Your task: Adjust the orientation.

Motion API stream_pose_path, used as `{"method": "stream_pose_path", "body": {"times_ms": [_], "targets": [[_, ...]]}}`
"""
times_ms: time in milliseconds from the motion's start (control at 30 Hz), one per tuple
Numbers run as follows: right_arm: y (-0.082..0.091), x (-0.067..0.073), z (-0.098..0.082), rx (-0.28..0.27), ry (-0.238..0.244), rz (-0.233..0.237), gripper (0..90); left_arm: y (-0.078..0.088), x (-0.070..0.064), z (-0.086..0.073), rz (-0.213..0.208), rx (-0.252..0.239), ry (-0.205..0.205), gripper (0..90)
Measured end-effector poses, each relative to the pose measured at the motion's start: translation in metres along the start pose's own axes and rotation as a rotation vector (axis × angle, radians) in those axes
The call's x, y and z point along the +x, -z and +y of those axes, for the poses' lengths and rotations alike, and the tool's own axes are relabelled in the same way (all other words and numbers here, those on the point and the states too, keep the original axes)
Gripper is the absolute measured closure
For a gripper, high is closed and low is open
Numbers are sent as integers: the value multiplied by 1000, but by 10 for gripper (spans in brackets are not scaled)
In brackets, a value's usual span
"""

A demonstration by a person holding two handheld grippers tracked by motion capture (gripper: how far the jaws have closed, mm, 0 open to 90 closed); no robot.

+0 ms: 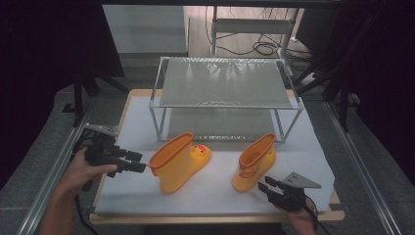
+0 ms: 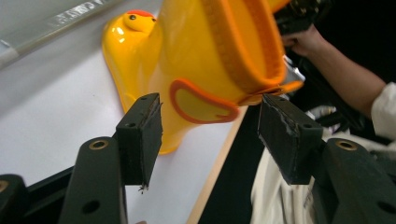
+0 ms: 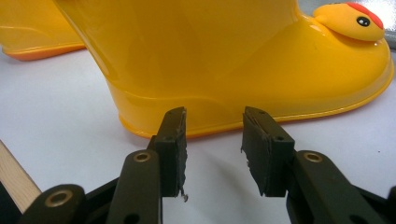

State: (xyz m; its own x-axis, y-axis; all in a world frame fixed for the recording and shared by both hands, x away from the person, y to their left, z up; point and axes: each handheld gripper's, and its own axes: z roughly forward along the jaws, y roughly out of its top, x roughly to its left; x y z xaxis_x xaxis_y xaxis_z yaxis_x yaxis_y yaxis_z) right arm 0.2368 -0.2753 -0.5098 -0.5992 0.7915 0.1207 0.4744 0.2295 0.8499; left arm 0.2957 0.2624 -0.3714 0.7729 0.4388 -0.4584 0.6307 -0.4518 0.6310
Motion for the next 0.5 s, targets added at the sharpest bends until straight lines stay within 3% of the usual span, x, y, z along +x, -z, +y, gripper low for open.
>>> {"method": "stream_pose_path", "body": {"times_ms": [200,500], "targets": [[0,1,0,5,0,1,591,12,-17,25,-7,54,-55,403],[0,0,0,5,-2,1,591,10,-35,63,-33,121,-107,409]]}}
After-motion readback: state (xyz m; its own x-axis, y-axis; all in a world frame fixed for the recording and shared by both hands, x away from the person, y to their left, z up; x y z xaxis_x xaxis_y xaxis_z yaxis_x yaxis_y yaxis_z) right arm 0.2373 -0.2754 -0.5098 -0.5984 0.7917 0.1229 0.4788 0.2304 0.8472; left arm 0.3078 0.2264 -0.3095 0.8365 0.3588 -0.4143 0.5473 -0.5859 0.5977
